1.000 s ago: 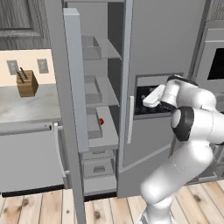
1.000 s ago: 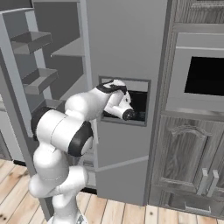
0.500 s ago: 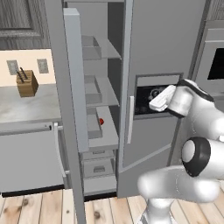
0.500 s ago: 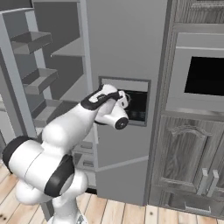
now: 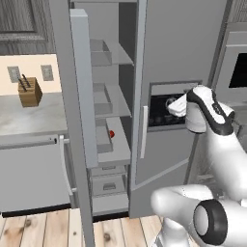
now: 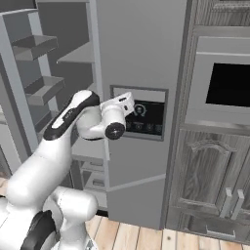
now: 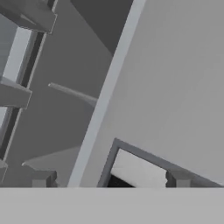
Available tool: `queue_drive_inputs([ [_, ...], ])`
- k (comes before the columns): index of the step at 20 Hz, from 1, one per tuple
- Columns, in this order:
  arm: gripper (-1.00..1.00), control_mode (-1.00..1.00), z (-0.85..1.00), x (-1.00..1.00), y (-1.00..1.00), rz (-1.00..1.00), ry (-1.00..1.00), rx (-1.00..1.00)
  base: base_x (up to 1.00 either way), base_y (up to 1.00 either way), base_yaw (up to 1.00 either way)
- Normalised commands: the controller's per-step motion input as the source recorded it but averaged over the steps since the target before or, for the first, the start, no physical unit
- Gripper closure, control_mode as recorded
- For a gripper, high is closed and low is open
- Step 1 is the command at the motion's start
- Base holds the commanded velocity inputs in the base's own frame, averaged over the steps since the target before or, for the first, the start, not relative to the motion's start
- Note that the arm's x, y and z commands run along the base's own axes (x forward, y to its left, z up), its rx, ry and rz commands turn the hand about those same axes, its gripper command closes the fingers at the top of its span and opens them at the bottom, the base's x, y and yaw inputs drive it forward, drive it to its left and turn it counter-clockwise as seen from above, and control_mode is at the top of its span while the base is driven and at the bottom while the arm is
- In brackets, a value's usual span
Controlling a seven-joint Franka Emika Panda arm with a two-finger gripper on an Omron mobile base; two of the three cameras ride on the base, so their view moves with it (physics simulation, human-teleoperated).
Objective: There's a steak in the fridge that needs to be moved to the freezer for freezing. Pick up the steak from the fridge, place it on any shelf in the freezer, and close the fridge and freezer doors when done.
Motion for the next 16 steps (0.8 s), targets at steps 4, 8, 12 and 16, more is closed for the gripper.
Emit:
queue_drive_inputs([
  [4,-1.00,-1.00,0.76,-0.75,0.02,-0.09,0.33,0.00,0.00,0.00,0.00],
  [8,-1.00,-1.00,0.49,-0.66,0.12,-0.10,0.42,0.00,0.00,0.00,0.00],
  [12,-1.00,-1.00,0.66,-0.60,0.22,-0.06,0.24,0.00,0.00,0.00,0.00],
  [16,-1.00,-1.00,0.13,-0.89,0.15,-0.01,0.12,-0.02,0.00,0.00,0.00],
])
